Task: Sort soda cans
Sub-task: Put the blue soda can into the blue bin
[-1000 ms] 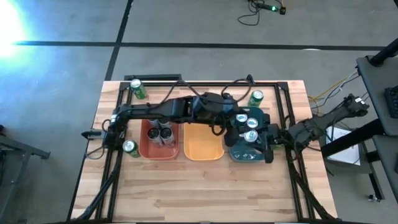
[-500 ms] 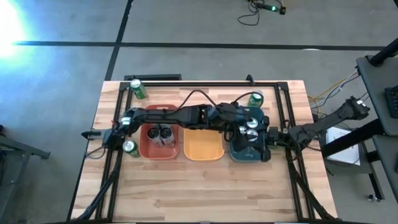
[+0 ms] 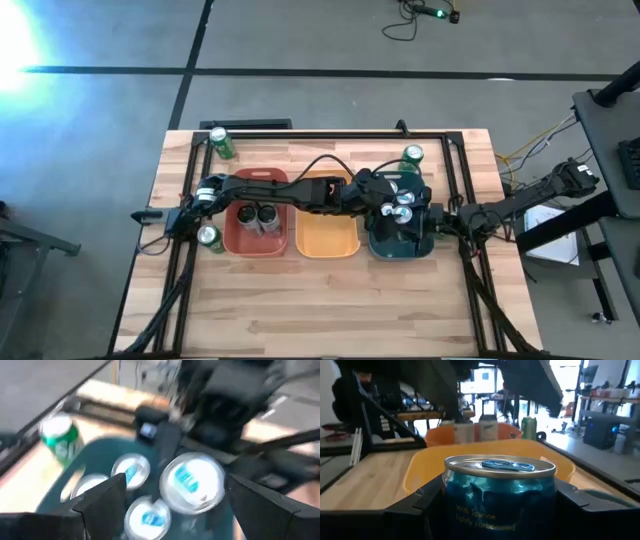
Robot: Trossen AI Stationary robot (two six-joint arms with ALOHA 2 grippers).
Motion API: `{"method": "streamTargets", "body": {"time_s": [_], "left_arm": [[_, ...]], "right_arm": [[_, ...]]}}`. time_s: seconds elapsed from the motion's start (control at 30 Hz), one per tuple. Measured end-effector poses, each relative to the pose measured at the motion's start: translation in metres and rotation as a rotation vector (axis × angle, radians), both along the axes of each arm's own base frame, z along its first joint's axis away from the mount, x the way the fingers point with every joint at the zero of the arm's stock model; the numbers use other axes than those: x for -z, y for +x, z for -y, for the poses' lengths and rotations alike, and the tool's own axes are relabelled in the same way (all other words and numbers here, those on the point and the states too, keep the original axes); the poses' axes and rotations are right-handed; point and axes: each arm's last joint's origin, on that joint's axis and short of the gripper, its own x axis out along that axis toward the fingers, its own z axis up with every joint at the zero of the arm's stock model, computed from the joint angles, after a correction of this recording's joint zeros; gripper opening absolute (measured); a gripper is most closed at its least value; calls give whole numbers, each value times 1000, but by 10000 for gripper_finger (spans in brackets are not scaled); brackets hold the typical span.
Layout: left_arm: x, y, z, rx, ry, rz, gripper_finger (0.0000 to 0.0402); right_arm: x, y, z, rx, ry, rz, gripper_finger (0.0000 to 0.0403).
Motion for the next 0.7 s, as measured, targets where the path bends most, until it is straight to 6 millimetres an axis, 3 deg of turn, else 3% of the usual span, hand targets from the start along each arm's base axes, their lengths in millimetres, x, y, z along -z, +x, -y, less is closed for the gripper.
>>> {"method": "streamTargets", "body": {"time_s": [0.2,0.7], "left_arm": [[30,2,-1,-10,-14,-24,321],[54,6,5,2,-15,-18,321]], "right_arm": [[6,3,-2,-34,3,-40,227],[11,15,-7,-59,-48,-169,235]]}}
